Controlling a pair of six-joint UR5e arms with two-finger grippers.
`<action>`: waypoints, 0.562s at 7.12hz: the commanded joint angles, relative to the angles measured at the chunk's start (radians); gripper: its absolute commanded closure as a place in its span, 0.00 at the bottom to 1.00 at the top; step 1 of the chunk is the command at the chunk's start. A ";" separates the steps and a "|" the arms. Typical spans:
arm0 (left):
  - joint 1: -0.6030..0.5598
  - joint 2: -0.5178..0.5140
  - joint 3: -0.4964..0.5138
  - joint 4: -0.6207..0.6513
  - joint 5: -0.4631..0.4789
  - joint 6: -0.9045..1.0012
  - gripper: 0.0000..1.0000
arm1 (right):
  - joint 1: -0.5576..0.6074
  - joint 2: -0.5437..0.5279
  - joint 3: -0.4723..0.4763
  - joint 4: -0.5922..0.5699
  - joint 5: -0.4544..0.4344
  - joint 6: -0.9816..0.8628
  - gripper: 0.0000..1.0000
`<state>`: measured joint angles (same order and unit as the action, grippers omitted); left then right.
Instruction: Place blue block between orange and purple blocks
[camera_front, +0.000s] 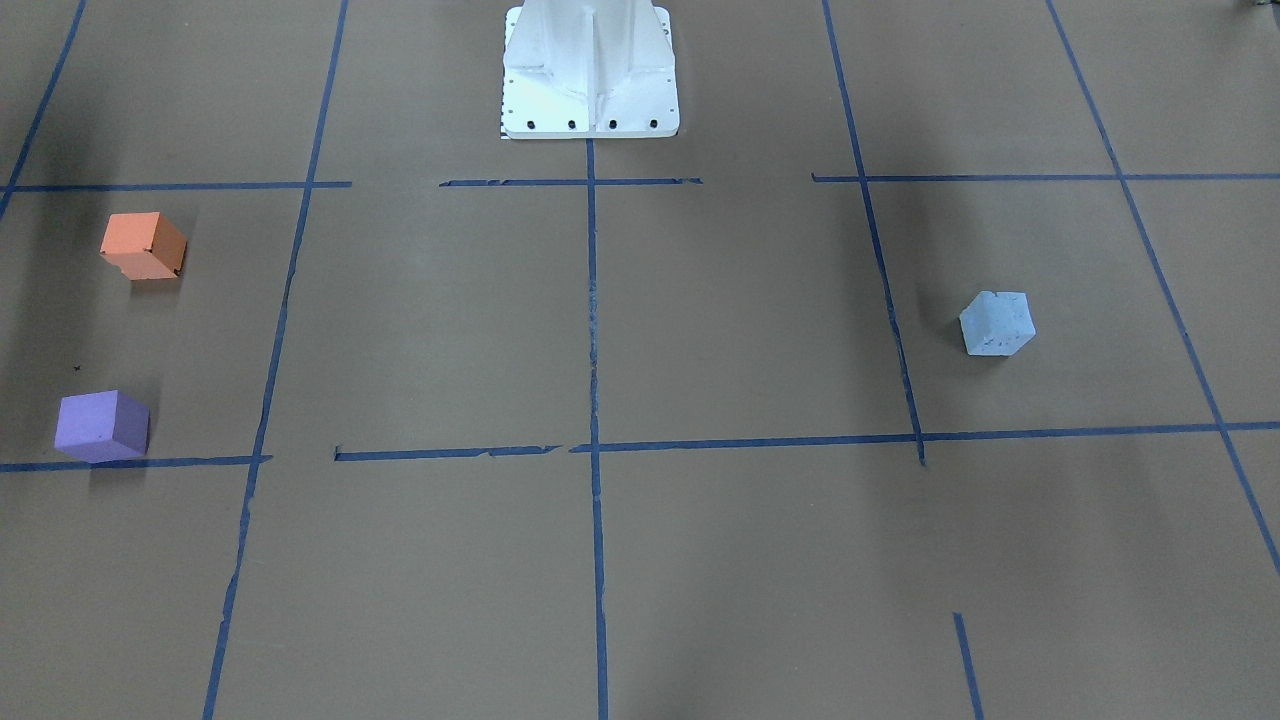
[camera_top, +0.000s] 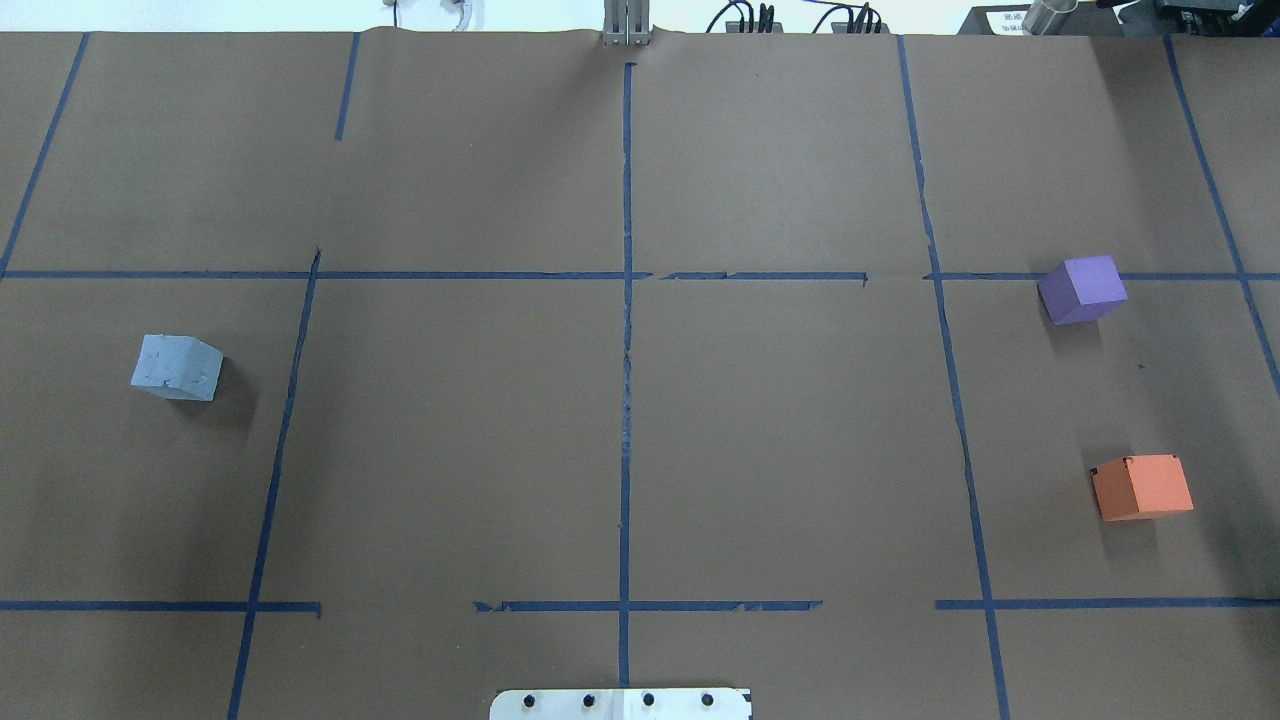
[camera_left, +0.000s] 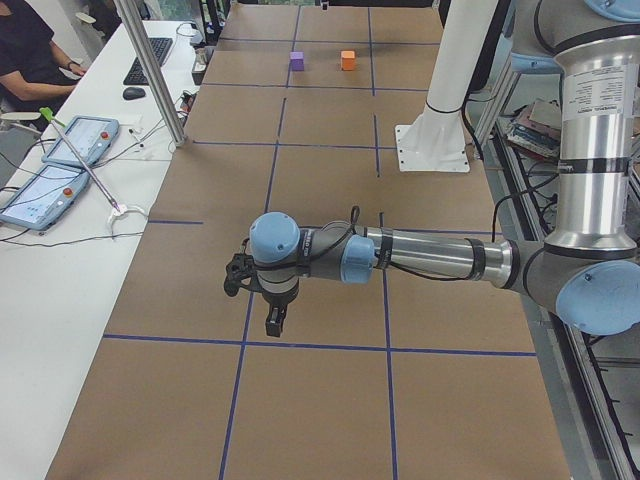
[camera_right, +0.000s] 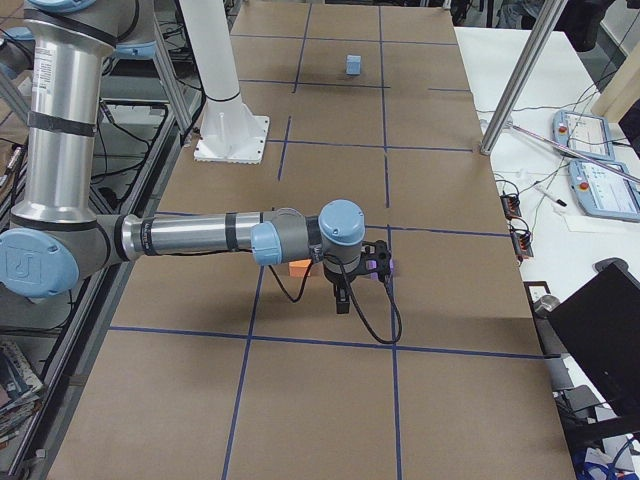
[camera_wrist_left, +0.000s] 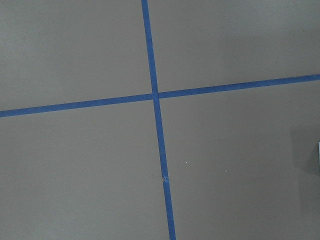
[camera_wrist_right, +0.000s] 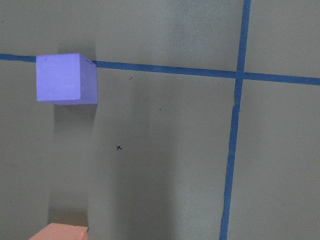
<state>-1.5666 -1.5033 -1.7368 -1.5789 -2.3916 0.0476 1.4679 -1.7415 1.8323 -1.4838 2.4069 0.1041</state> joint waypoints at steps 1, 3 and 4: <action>0.000 0.005 -0.006 0.000 0.000 -0.002 0.00 | 0.000 -0.004 -0.001 0.000 0.000 0.006 0.00; 0.000 0.011 -0.020 -0.001 0.000 0.001 0.00 | 0.000 -0.006 -0.004 0.002 -0.002 0.006 0.00; 0.002 0.023 -0.024 -0.006 0.000 0.005 0.00 | 0.000 -0.006 -0.004 0.002 -0.002 0.006 0.00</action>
<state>-1.5656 -1.4912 -1.7556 -1.5807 -2.3915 0.0489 1.4680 -1.7467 1.8294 -1.4824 2.4055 0.1104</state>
